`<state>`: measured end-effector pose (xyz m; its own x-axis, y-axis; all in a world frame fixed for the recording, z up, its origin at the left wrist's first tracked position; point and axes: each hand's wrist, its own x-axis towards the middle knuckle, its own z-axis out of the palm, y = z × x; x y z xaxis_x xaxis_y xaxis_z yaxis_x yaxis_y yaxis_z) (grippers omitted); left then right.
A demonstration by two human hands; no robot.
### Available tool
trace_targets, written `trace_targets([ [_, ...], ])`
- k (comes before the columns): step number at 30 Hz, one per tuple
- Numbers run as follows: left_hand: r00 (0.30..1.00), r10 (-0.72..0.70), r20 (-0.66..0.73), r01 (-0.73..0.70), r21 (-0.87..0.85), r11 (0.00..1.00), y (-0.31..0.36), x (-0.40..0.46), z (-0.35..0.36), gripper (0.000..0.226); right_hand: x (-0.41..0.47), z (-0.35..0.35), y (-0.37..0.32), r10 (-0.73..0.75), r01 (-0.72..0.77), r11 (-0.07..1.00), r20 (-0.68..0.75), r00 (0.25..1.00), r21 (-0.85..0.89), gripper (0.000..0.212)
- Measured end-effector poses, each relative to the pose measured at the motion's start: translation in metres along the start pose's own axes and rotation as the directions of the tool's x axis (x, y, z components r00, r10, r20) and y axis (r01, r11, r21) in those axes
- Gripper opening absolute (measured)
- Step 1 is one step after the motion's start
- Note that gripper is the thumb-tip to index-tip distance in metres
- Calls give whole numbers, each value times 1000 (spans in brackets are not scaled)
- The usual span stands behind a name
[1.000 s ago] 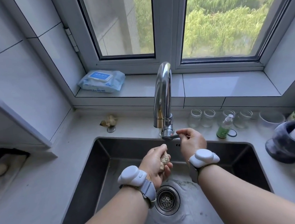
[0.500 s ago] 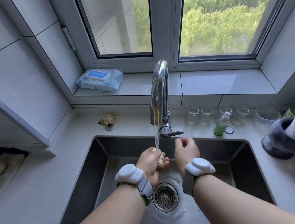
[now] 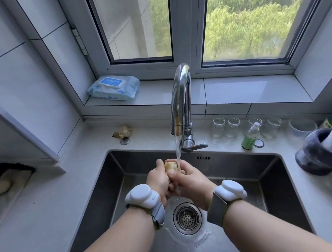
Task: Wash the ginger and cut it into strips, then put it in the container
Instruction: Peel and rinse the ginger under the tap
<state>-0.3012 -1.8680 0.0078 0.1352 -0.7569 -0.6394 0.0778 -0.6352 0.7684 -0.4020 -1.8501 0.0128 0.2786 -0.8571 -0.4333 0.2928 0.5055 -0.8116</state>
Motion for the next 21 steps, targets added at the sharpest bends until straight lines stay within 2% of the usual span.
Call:
trace_targets([
  [2,997,72,-32,-69,77,995,4,0,4,58,7,5,0,-117,63,952,-166,979,-299,14],
  [4,996,85,-20,-83,68,994,6,2,6,56,11,8,2,-211,97,896,-225,951,-433,15],
  [6,999,37,35,-37,-21,999,9,0,5,54,8,7,-3,-179,122,944,-162,971,-307,15],
  [8,995,-29,98,39,-104,994,15,-2,-3,51,1,0,-13,-62,63,996,24,998,-65,18],
  [10,983,-72,170,105,-197,975,18,-2,-9,49,-5,-6,-22,-7,1,999,159,987,39,26],
  [12,975,-75,208,124,-231,965,18,-1,-7,52,-3,-6,-21,-29,32,999,108,994,-24,24],
  [14,983,-39,178,70,-173,982,18,-3,2,54,2,2,-15,-116,102,976,-65,991,-192,13],
  [15,988,-16,155,37,-133,990,18,-5,7,54,7,5,-12,-180,133,952,-154,972,-276,9],
  [17,988,12,154,5,-112,994,20,-9,12,50,12,6,-9,-302,185,902,-262,917,-391,17],
  [19,978,-4,211,39,-163,986,24,-10,9,45,12,-1,-15,-313,205,904,-253,915,-376,22],
  [21,969,-51,242,114,-255,960,29,-9,4,39,4,-6,-27,-197,156,952,-138,971,-262,18],
])
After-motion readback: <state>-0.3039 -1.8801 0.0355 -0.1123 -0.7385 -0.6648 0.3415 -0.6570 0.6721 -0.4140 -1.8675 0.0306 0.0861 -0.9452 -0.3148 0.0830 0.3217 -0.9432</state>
